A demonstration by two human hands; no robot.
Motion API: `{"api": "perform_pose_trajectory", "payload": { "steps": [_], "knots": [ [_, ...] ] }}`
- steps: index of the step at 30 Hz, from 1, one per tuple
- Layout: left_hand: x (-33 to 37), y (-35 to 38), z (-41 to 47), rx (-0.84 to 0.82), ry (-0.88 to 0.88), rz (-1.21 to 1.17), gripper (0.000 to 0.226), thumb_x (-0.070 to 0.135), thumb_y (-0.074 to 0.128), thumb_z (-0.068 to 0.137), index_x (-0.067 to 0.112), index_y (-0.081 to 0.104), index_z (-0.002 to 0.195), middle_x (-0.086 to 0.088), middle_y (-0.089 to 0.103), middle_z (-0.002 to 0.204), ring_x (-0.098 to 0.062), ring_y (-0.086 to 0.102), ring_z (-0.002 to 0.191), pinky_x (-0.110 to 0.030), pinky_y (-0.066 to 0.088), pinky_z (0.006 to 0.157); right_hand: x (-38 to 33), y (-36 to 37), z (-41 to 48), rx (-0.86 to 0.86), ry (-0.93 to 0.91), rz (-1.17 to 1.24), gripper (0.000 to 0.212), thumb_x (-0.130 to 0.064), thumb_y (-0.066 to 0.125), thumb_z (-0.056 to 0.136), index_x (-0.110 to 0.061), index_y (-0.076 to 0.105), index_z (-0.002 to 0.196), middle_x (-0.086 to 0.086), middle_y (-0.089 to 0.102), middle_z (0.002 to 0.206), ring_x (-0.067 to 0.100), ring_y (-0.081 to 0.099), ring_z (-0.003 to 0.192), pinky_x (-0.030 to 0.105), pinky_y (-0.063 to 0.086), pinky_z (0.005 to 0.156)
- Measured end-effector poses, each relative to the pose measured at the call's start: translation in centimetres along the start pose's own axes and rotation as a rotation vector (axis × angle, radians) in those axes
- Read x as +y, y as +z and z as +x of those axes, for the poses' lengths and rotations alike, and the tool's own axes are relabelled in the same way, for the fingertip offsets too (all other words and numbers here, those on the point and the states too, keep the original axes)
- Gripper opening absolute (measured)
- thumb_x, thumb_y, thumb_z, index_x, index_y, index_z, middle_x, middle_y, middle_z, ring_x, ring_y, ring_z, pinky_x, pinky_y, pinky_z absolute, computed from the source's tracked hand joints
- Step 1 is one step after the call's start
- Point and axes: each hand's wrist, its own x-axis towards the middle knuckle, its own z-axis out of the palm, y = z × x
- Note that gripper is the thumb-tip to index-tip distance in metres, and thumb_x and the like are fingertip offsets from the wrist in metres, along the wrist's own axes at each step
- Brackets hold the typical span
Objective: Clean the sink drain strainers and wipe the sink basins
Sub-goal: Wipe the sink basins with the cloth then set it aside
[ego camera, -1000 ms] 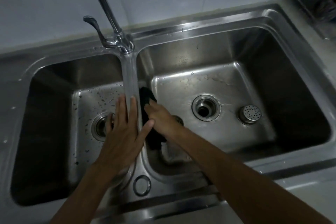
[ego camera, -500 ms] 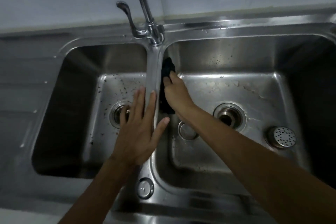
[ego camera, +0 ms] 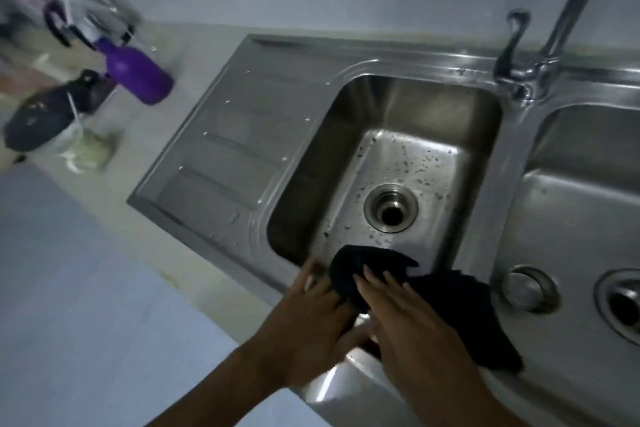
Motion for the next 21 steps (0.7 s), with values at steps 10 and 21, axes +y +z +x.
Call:
{"api": "perform_pose_trajectory", "payload": {
  "steps": [10,21],
  "knots": [
    [-18.7,0.7,4.5,0.228,-0.299,-0.148,0.075,0.07,0.0,0.101,0.031,-0.022,0.161,0.005,-0.031,0.168,-0.016,-0.028,0.156,-0.054,-0.004,0.129,-8.3,4.5,13.5,-0.288,0.07,0.23,0.032,-0.025,0.036,0.107,-0.014,0.052,0.132,0.013,0.061,0.129,0.032,0.059,0.115,0.037,0.045,0.088],
    [-22.7,-3.5,16.5,0.389,-0.202,-0.146,0.082,0.073,0.012,0.1,0.026,-0.002,0.166,-0.005,-0.01,0.174,-0.027,-0.008,0.161,-0.06,0.005,0.128,2.5,14.7,23.5,-0.108,0.412,-0.186,0.084,-0.035,0.039,0.098,-0.002,-0.01,0.158,0.019,-0.017,0.167,0.034,-0.019,0.154,0.051,-0.005,0.125]
  ]
}}
